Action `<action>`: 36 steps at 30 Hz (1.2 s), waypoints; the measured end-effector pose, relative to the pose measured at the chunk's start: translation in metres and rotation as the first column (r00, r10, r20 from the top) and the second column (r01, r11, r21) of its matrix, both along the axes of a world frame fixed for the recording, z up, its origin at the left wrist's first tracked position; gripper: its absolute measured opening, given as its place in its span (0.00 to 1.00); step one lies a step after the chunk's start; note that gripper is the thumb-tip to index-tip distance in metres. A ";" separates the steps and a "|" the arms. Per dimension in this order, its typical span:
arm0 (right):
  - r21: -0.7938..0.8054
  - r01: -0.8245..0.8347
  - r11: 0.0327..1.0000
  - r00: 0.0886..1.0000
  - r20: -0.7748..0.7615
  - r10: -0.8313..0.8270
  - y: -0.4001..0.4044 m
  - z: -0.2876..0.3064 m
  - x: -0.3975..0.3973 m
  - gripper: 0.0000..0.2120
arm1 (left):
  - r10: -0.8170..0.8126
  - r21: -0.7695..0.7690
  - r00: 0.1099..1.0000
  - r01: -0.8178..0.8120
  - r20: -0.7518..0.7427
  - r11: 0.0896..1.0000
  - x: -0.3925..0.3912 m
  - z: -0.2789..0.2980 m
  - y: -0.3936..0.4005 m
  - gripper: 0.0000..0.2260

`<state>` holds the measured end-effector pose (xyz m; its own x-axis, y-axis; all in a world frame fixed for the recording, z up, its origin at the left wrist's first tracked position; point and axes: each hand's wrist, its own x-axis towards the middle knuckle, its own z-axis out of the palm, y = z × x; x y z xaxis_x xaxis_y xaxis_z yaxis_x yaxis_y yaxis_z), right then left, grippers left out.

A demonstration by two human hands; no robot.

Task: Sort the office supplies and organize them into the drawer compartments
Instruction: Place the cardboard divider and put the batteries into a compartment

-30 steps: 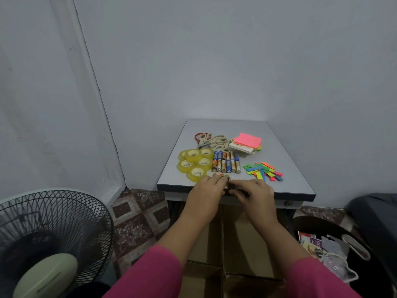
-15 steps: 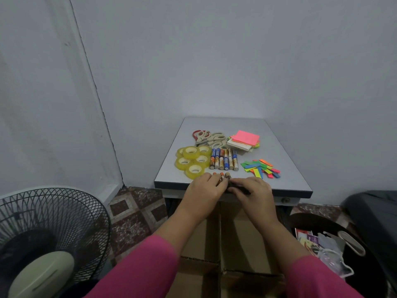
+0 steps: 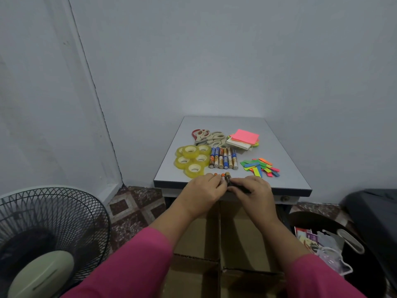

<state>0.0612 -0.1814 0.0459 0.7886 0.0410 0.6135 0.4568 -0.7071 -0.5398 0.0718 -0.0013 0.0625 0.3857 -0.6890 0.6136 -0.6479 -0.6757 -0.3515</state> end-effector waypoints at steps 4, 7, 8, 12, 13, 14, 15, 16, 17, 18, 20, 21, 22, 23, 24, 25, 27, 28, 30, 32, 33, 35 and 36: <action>0.034 -0.033 0.999 0.999 -0.029 0.034 -0.002 0.003 -0.002 0.12 | -0.004 -0.024 1.000 0.004 0.013 1.000 -0.001 0.000 0.001 0.09; 0.081 -0.071 0.994 0.997 -0.015 0.072 -0.001 0.007 -0.008 0.13 | 0.000 -0.112 1.000 -0.003 -0.021 0.994 -0.008 0.004 -0.001 0.08; 0.092 -0.078 0.993 0.997 0.001 0.078 -0.001 0.007 -0.012 0.13 | -0.004 -0.157 0.998 -0.005 -0.057 0.988 -0.011 0.005 -0.001 0.07; 0.114 -0.121 0.986 0.990 0.080 0.112 -0.001 -0.006 -0.037 0.14 | 0.002 -0.440 0.947 -0.152 -0.322 0.885 -0.040 0.012 0.001 0.09; 0.135 -0.141 0.981 0.988 0.081 0.131 -0.001 -0.013 -0.045 0.14 | -0.011 -0.488 0.881 -0.251 -0.473 0.836 -0.049 0.015 0.003 0.08; 0.157 -0.159 0.975 0.986 0.070 0.149 -0.001 -0.021 -0.052 0.14 | -0.053 -0.501 0.781 -0.346 -0.622 0.793 -0.058 0.016 0.006 0.08; 0.176 -0.171 0.969 0.985 0.049 0.165 -0.002 -0.030 -0.060 0.14 | -0.108 -0.484 0.660 -0.418 -0.743 0.769 -0.065 0.016 0.011 0.07; 0.192 -0.175 0.966 0.984 0.017 0.175 -0.002 -0.040 -0.066 0.14 | -0.168 -0.449 0.535 -0.453 -0.828 0.770 -0.072 0.016 0.016 0.06; 0.201 -0.173 0.964 0.983 -0.020 0.180 -0.003 -0.049 -0.072 0.14 | -0.220 -0.403 0.403 -0.453 -0.888 0.795 -0.078 0.014 0.023 0.05; 0.210 -0.166 0.963 0.982 -0.057 0.182 -0.003 -0.057 -0.077 0.14 | -0.254 -0.351 0.267 -0.431 -0.930 0.831 -0.083 0.011 0.028 0.04; 0.234 -0.139 0.962 0.977 -0.124 0.171 -0.002 -0.066 -0.085 0.14 | -0.243 -0.228 0.002 -0.358 -0.970 0.906 -0.091 0.001 0.035 0.04; 0.246 -0.122 0.962 0.973 -0.163 0.165 -0.002 -0.066 -0.087 0.15 | -0.192 -0.151 -0.107 -0.310 -0.975 0.939 -0.094 -0.006 0.036 0.05; 0.258 -0.106 0.960 0.967 -0.199 0.160 -0.001 -0.065 -0.089 0.16 | -0.126 -0.071 -0.197 -0.263 -0.972 0.962 -0.097 -0.014 0.035 0.07; 0.272 -0.095 0.958 0.962 -0.224 0.159 0.000 -0.065 -0.089 0.16 | -0.064 -0.001 -0.266 -0.229 -0.962 0.973 -0.100 -0.025 0.032 0.09; 0.291 -0.082 0.953 0.957 -0.243 0.156 0.000 -0.064 -0.089 0.16 | -0.017 0.052 -0.317 -0.207 -0.948 0.977 -0.103 -0.036 0.029 0.10; 0.314 -0.071 0.947 0.953 -0.259 0.157 0.000 -0.063 -0.090 0.16 | 0.011 0.085 -0.357 -0.194 -0.934 0.977 -0.105 -0.047 0.026 0.10; 0.355 -0.051 0.933 0.945 -0.284 0.160 0.000 -0.063 -0.091 0.16 | 0.048 0.127 -0.407 -0.170 -0.912 0.977 -0.109 -0.068 0.020 0.04; 0.366 -0.047 0.929 0.941 -0.297 0.164 0.000 -0.063 -0.091 0.15 | 0.065 0.147 -0.418 -0.166 -0.906 0.975 -0.112 -0.075 0.018 0.03; 0.376 -0.039 0.926 0.930 -0.324 0.171 0.000 -0.065 -0.091 0.15 | 0.082 0.181 -0.426 -0.198 -0.901 0.963 -0.114 -0.088 0.013 0.10; 0.374 -0.039 0.927 0.924 -0.339 0.176 -0.001 -0.065 -0.091 0.14 | 0.094 0.201 -0.405 -0.230 -0.910 0.952 -0.115 -0.094 0.009 0.13; 0.372 -0.041 0.927 0.922 -0.343 0.179 0.000 -0.065 -0.091 0.14 | 0.101 0.207 -0.389 -0.239 -0.915 0.949 -0.114 -0.095 0.006 0.13; 0.369 -0.047 0.928 0.923 -0.338 0.181 0.000 -0.065 -0.091 0.14 | 0.124 0.227 -0.369 -0.250 -0.921 0.941 -0.114 -0.096 0.002 0.13; 0.365 -0.049 0.930 0.923 -0.339 0.182 0.000 -0.064 -0.091 0.14 | 0.131 0.235 -0.361 -0.259 -0.923 0.937 -0.115 -0.097 0.001 0.13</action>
